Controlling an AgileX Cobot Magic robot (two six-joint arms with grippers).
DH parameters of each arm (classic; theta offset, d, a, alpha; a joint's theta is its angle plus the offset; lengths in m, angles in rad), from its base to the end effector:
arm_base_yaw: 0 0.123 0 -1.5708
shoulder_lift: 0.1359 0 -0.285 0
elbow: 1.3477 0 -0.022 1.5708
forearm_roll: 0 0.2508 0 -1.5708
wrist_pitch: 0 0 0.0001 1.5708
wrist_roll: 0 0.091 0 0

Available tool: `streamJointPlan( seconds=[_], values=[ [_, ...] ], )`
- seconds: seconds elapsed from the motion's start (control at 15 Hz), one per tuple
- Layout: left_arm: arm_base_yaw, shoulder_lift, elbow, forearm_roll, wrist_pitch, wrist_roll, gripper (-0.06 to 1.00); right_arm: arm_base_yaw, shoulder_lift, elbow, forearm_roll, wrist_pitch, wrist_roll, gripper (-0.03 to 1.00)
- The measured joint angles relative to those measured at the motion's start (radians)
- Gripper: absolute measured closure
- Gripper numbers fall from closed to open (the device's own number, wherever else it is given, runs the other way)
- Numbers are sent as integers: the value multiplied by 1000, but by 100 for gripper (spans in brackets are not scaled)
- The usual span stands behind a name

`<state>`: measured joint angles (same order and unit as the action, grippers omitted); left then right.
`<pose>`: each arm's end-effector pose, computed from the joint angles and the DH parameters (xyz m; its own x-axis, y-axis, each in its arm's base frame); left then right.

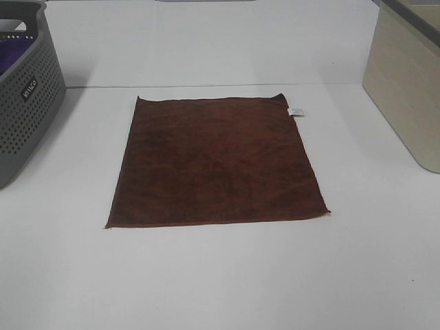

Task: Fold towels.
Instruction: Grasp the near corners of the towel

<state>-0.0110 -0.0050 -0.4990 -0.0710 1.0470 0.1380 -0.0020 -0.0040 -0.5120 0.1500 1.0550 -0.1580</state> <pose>-0.0051 -0.0055 0.2783 -0.4301 0.1068 -0.8964 0.1107 0.9917 0.0650 -0.0071 0.0119 0.2818 -0.4211 -0.0819 -0.9033 -0.1509 0.9884 -0.0193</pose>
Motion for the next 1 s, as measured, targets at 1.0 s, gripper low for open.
streamJointPlan(
  seconds=[1.0],
  values=[
    [0, 0, -9, -3, -21, 0, 27, 0, 3, 0, 0, 0, 0, 21]
  ],
)
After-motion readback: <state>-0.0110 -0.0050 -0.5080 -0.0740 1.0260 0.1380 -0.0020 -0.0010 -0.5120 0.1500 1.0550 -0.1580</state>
